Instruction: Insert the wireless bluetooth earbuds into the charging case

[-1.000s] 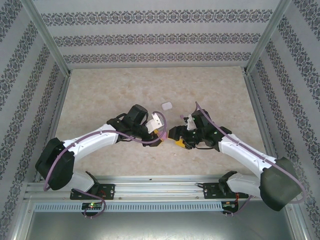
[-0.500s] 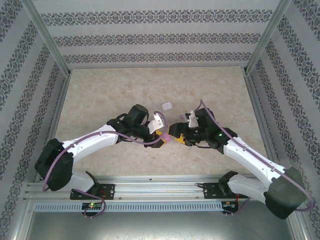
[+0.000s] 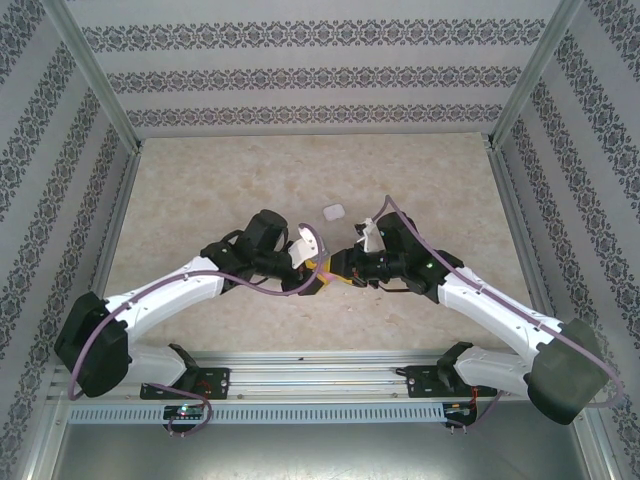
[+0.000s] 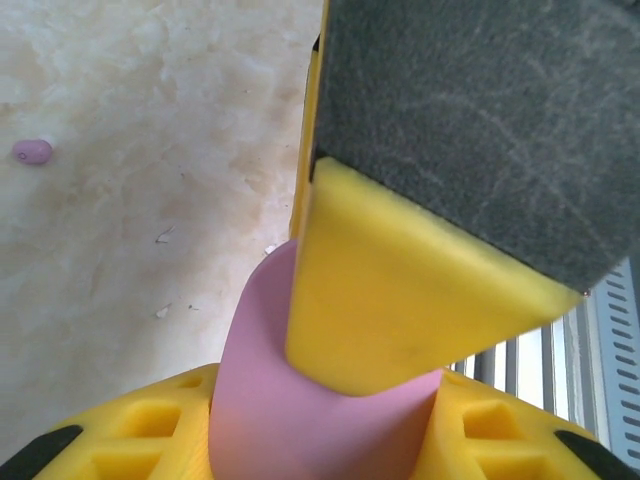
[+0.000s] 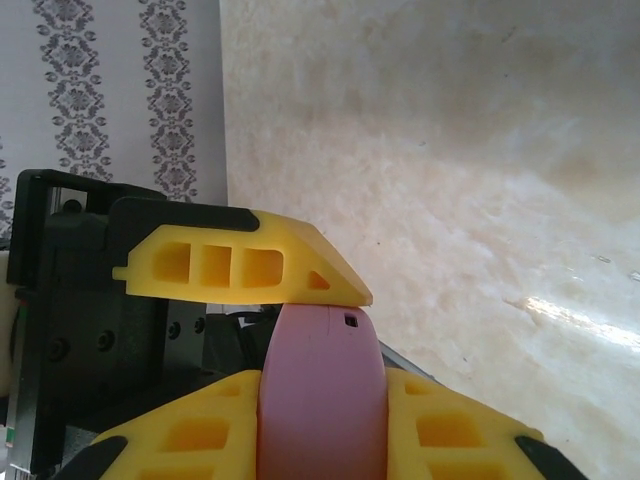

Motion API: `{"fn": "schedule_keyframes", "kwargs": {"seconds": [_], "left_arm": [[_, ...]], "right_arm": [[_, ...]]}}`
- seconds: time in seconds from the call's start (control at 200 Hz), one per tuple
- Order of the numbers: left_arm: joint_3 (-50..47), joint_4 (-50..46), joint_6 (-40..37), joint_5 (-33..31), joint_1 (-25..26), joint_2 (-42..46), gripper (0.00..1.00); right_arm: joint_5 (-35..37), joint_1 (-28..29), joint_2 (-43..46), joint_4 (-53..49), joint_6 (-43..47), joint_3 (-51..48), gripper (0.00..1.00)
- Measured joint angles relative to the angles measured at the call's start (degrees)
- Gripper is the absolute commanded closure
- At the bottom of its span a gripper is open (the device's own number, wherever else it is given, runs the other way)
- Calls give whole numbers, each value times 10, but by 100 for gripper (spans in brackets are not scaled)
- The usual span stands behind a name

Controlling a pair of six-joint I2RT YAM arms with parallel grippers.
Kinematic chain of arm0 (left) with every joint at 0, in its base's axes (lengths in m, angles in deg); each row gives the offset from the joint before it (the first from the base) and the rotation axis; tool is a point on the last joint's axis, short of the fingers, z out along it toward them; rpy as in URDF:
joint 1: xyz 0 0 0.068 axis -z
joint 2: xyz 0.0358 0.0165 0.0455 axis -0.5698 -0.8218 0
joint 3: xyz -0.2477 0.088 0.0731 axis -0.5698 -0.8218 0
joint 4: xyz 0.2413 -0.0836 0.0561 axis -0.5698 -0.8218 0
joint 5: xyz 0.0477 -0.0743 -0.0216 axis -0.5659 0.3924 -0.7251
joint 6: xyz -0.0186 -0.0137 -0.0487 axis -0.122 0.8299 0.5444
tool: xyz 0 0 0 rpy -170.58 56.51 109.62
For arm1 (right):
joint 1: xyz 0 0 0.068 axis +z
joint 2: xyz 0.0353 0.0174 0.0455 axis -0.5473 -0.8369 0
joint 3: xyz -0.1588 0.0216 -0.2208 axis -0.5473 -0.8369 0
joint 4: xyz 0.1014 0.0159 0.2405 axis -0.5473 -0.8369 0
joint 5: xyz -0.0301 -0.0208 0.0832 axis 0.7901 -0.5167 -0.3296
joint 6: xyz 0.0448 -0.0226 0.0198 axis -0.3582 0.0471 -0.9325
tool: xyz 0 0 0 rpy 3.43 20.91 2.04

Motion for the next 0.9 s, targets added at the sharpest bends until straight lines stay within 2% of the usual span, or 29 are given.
{"fn": "schedule_keyframes", "kwargs": {"seconds": [0.07, 0.145, 0.295, 0.385, 0.55, 0.684, 0.904], "left_arm": [[-3, -1, 7, -9, -1, 16, 34], [-3, -1, 17, -12, -9, 43, 30], [-26, 33, 48, 5, -43, 120, 30], [-65, 82, 88, 28, -71, 159, 35], [-136, 209, 182, 102, -145, 165, 36], [-182, 314, 229, 144, -150, 158, 36], [-186, 445, 280, 186, -150, 113, 41]], "right_arm": [[0, 2, 0, 10, -10, 0, 82], [0, 2, 0, 12, -30, 0, 83], [-8, 0, 1, 68, -100, -12, 83], [-19, -3, 0, 99, -135, -13, 83], [-41, -7, -2, 161, -193, -12, 83], [-52, -7, -9, 207, -233, -12, 83], [-60, -7, -10, 256, -276, -12, 84]]}}
